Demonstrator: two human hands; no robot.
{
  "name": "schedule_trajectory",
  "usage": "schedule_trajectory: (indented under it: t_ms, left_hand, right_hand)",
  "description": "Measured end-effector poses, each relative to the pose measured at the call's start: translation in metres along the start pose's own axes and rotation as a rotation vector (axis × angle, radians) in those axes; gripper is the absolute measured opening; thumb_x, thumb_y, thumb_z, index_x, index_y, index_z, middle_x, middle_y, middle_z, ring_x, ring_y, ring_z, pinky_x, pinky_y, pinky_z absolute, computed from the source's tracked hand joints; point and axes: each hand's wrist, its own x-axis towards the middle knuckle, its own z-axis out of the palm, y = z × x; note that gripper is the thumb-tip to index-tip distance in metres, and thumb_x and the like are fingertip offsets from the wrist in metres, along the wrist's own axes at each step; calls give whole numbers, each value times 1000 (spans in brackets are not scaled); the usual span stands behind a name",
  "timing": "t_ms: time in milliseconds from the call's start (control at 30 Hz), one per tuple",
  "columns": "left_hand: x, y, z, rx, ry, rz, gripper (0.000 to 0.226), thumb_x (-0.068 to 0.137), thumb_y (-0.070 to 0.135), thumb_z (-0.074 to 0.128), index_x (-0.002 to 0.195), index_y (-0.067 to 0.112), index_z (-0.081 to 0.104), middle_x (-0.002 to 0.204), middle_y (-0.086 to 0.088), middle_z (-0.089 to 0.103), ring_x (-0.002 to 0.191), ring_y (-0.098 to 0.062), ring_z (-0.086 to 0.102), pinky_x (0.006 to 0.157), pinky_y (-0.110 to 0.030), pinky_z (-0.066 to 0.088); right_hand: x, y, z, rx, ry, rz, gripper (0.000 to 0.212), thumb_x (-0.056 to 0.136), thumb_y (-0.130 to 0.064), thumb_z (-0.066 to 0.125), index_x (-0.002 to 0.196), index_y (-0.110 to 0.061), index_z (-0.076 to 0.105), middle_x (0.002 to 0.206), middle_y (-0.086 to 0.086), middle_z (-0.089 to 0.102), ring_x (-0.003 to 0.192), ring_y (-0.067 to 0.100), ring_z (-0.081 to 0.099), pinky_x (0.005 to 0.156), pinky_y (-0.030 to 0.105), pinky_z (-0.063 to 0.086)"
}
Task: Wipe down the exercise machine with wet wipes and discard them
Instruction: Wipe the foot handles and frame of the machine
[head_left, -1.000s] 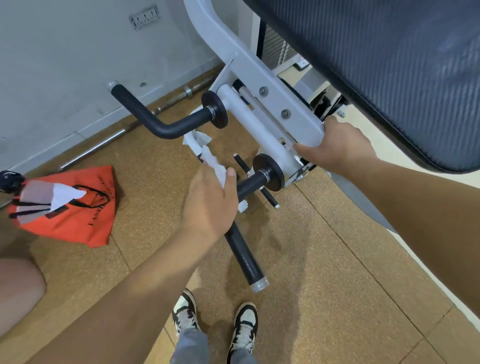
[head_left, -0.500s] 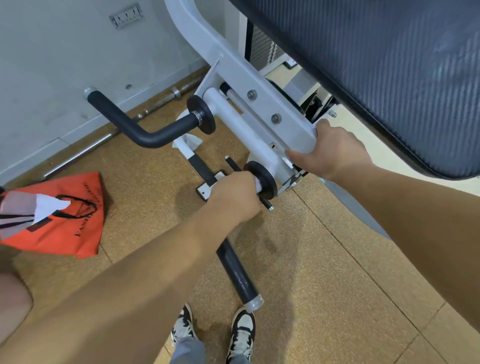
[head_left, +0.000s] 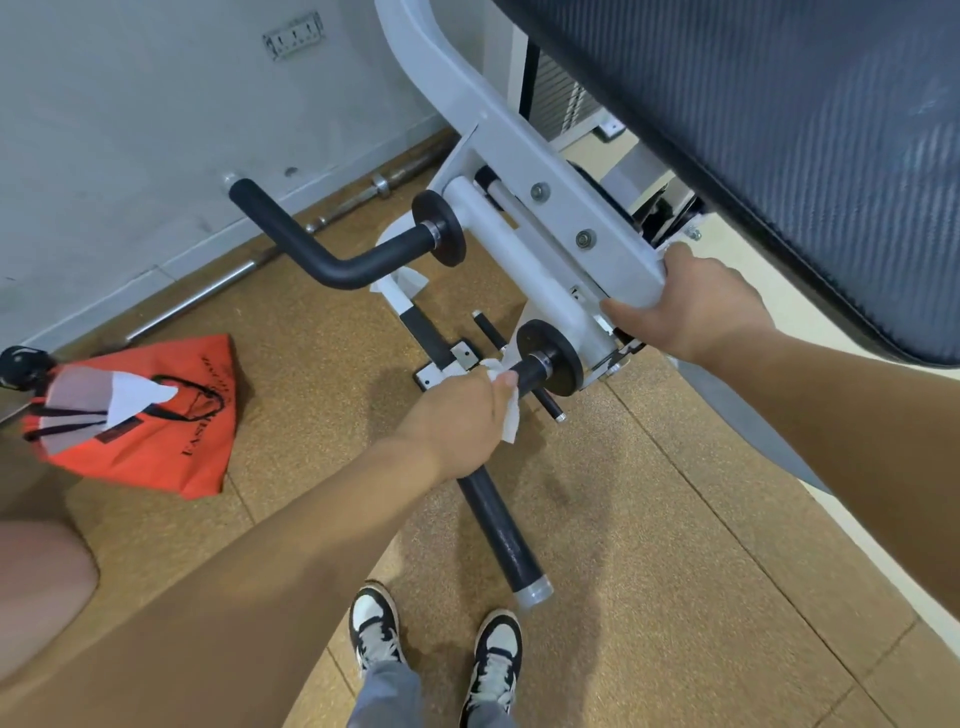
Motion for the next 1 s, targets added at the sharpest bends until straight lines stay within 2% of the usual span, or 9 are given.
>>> schedule_trajectory:
  t_ms: [100, 167, 233, 333, 467, 600, 767, 900, 1000]
  left_hand:
    - [-19, 1, 6, -77, 68, -151, 43, 111, 35, 19, 93, 15, 53, 64, -1, 55, 56, -19, 55, 51, -28, 40]
    - [-36, 6, 22, -325, 226, -318, 53, 110, 40, 20, 85, 9, 56, 62, -2, 57, 55, -22, 59, 48, -26, 39]
    - [-50, 21, 42, -523, 448, -443, 45, 110, 37, 24, 92, 8, 55, 62, 0, 55, 55, -25, 59, 48, -25, 36]
    - [-68, 49, 61, -601, 611, -560, 37, 110, 29, 28, 95, 5, 52, 57, -2, 50, 44, -14, 46, 42, -24, 32]
    - [-98, 61, 79, -630, 584, -595, 44, 110, 33, 23, 100, 6, 56, 58, -2, 57, 44, -11, 51, 39, -19, 33]
    - [-144, 78, 96, -519, 452, -523, 40, 107, 39, 18, 101, 20, 53, 61, 2, 59, 51, -10, 58, 44, -19, 35]
    - [-184, 59, 88, -497, 181, -443, 46, 108, 42, 21, 73, 27, 48, 57, 1, 57, 45, -4, 53, 45, -17, 39]
    - [-153, 9, 47, -534, 280, -550, 30, 109, 34, 32, 111, 14, 53, 79, -4, 66, 61, -17, 63, 49, -29, 46]
    - [-97, -7, 5, -401, 296, -473, 15, 109, 28, 37, 112, 15, 43, 76, -4, 61, 61, -19, 60, 47, -28, 40]
  right_hand:
    - [0, 0, -1, -9, -11, 4, 66, 85, -78, 57, 108, -17, 45, 84, 2, 57, 75, 23, 55, 65, 37, 45]
    - [-1, -1, -1, -13, -13, 0, 66, 86, -78, 57, 109, -17, 45, 84, 2, 57, 75, 23, 55, 65, 38, 45]
    - [-2, -2, -2, -15, -7, -5, 65, 87, -76, 57, 109, -17, 44, 84, 3, 56, 72, 21, 53, 64, 38, 45]
    - [-5, -3, -3, -22, 4, -17, 64, 87, -75, 57, 108, -15, 45, 83, 4, 56, 72, 21, 53, 64, 38, 45]
    - [-7, -3, -4, -42, 10, -17, 67, 87, -76, 56, 109, -13, 46, 84, 6, 58, 73, 25, 56, 66, 41, 49]
    - [-9, -4, -4, -56, 30, -30, 68, 88, -75, 55, 112, -12, 45, 83, 7, 58, 72, 24, 55, 63, 39, 47]
    - [-12, -3, -4, -32, 52, -42, 68, 87, -76, 56, 112, -13, 47, 83, 5, 58, 70, 22, 54, 62, 37, 44]
    - [-11, -2, -3, -22, 68, -52, 70, 85, -77, 56, 113, -13, 50, 83, 5, 61, 70, 23, 57, 62, 37, 49]
    - [-6, 1, 1, -18, 69, -43, 71, 84, -78, 56, 114, -14, 51, 83, 4, 62, 71, 23, 59, 65, 39, 55]
